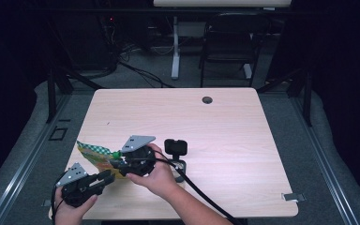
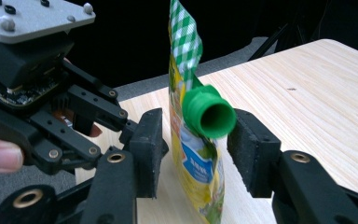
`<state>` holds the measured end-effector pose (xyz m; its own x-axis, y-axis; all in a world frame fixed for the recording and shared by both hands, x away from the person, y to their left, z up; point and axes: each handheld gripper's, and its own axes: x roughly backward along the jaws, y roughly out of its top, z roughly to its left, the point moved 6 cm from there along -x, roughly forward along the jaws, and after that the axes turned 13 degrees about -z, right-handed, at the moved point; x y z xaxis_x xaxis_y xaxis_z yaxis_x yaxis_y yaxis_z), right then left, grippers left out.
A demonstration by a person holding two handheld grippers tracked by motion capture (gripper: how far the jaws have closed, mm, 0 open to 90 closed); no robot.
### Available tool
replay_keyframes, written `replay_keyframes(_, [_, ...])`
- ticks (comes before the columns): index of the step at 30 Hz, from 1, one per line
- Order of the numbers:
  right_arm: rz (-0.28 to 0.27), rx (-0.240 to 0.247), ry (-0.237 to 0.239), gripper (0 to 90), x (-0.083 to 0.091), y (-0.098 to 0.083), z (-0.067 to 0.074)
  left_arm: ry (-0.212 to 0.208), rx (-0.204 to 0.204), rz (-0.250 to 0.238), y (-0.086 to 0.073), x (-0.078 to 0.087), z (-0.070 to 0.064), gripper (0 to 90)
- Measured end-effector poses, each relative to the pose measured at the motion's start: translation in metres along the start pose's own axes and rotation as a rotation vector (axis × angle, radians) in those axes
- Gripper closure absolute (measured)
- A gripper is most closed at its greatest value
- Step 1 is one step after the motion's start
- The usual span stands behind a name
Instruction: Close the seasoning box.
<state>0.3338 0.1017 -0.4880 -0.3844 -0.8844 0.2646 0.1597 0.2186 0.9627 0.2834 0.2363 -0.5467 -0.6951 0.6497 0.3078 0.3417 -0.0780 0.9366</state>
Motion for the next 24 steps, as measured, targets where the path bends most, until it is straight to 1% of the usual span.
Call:
replay_keyframes(2, [-0.009,0.002,0.000,58.2,-0.002,0.001,0.000,-0.002,0.000,0.004,-0.001,-0.001,0.000,70.0])
replay_keyframes(4, [-0.023,-0.006,0.000,62.3,-0.003,0.004,0.001,-0.002,-0.001,0.003,-0.001,-0.001,0.000,70.0])
replay_keyframes(6, [-0.034,-0.023,0.003,63.9,-0.003,0.005,0.000,-0.002,-0.001,0.002,-0.001,-0.001,0.000,70.0])
replay_keyframes(9, [-0.031,-0.026,0.001,66.3,-0.003,0.005,-0.001,0.003,0.000,0.001,-0.001,0.000,0.001,70.0])
replay_keyframes(10, [-0.030,-0.024,-0.003,69.2,-0.002,0.005,-0.002,0.004,0.000,0.000,-0.001,0.000,0.001,70.0])
replay_keyframes(11, [-0.029,-0.021,-0.006,70.0,-0.002,0.005,-0.002,0.002,0.005,-0.002,-0.001,-0.001,0.001,70.0])
replay_keyframes(14, [-0.033,-0.031,0.005,70.9,-0.002,0.006,-0.002,0.002,0.003,-0.002,-0.001,-0.001,0.001,70.0])
replay_keyframes(15, [-0.027,-0.030,0.013,71.0,-0.001,0.006,-0.001,0.005,0.003,-0.001,-0.001,-0.001,0.001,70.0])
replay_keyframes(18, [-0.016,-0.004,0.003,71.3,0.001,0.006,-0.002,0.005,0.003,0.006,-0.001,0.001,0.001,70.0])
replay_keyframes(20, [-0.019,-0.004,0.004,71.4,0.003,0.006,-0.003,0.006,0.001,0.004,-0.001,0.001,0.002,70.0])
replay_keyframes(24, [-0.016,0.020,0.003,71.5,0.013,0.008,-0.005,0.006,-0.002,0.010,-0.001,0.000,0.002,70.0])
